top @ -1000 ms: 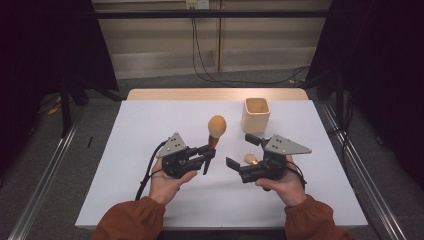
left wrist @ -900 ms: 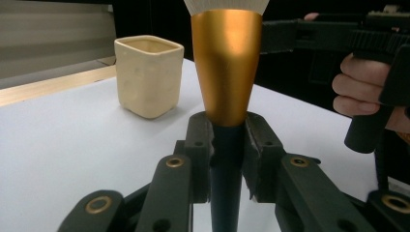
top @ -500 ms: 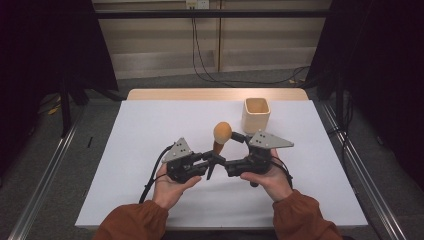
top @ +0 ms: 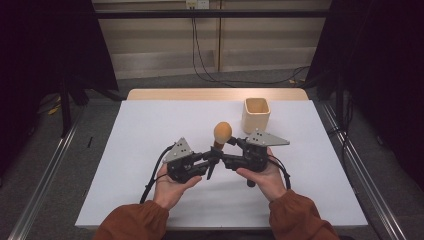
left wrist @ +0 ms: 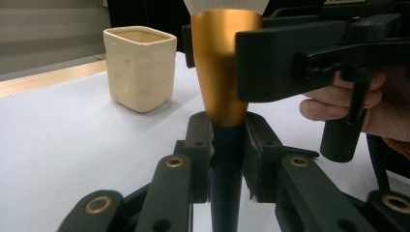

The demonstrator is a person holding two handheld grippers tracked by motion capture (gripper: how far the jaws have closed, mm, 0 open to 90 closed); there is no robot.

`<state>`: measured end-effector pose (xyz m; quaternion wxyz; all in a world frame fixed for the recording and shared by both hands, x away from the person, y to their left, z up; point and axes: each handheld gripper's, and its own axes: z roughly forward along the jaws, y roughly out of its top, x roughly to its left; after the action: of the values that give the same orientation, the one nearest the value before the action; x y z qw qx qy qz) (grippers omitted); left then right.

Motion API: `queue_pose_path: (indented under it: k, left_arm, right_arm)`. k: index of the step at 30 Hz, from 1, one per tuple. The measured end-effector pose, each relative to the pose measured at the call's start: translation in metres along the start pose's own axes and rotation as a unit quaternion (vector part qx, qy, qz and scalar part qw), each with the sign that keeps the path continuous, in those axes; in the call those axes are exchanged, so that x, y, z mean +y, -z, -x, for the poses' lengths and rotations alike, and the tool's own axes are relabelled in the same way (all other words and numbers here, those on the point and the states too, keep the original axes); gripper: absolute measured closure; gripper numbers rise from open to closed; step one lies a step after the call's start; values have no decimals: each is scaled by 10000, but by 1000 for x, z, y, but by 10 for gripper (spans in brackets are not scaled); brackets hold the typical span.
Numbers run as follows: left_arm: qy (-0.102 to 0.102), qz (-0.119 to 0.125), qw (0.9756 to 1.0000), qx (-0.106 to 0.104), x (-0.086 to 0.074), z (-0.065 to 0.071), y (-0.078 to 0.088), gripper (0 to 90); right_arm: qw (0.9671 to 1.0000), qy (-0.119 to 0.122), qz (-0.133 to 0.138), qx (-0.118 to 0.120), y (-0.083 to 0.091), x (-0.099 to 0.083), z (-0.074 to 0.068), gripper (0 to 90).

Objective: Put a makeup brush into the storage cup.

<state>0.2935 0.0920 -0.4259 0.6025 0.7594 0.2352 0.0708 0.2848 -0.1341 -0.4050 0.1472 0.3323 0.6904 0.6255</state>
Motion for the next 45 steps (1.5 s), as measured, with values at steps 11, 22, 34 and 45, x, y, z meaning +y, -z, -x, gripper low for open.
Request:
queue_pose_path:
  k: [11, 22, 34, 45]
  left_arm:
    - [-31, -65, 10000, -62, -1, 0, -2, 744]
    - [-38, -98, 9999, -74, -2, 0, -3, 742]
    - [-98, -164, 9997, -120, -3, 0, -4, 653]
    - [-104, -202, 9997, 48, -4, -2, -1, 517]
  right_arm:
    - [9995, -215, -77, 229, -1, -2, 1, 651]
    - [9992, -264, -160, 264, 0, -3, 3, 662]
    - [9992, -139, -179, 339, -1, -2, 1, 666]
    - [9995, -62, -166, 270, 3, 2, 3, 667]
